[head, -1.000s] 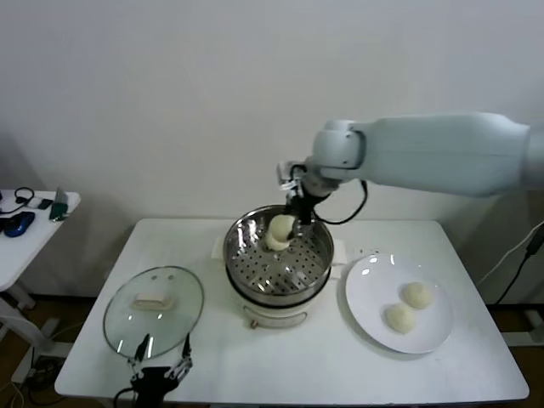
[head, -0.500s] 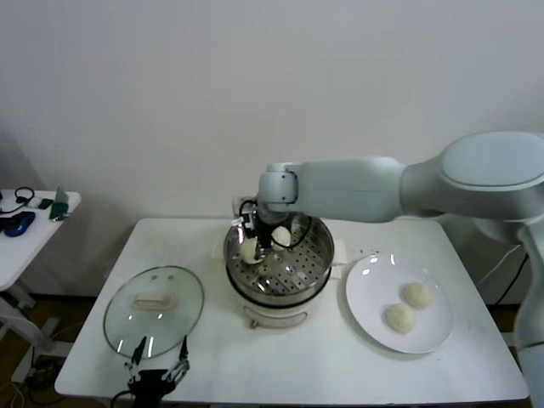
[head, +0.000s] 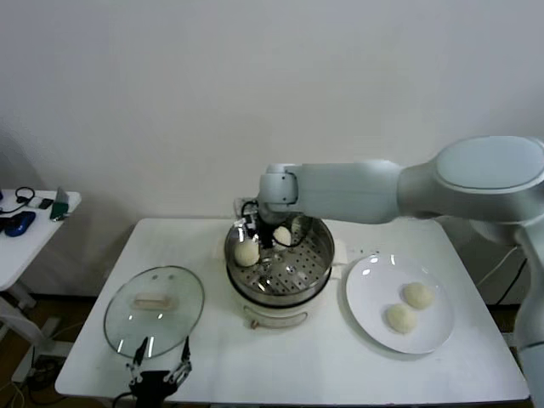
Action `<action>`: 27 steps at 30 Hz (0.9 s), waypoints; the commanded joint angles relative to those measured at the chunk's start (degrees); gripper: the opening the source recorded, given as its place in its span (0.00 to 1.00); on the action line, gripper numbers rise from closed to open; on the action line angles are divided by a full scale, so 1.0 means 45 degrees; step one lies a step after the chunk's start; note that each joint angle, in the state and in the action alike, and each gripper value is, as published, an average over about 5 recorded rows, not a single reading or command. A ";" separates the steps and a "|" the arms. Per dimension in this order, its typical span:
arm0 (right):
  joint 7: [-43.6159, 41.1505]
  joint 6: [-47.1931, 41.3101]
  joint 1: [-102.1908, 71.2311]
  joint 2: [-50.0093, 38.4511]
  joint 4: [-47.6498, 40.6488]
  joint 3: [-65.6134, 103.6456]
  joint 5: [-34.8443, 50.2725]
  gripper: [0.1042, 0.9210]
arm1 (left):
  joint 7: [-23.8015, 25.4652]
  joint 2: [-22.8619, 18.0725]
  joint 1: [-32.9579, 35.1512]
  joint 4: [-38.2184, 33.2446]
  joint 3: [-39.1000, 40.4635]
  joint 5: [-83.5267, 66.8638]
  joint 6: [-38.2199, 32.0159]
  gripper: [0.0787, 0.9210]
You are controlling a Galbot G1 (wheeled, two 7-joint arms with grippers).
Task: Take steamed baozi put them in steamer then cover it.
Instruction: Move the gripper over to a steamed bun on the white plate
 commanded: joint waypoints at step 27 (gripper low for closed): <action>-0.0636 0.0927 -0.5050 -1.0070 0.2412 0.1454 -0.6858 0.88 | 0.0015 -0.0342 0.0187 0.0017 0.0120 0.0618 -0.0027 0.88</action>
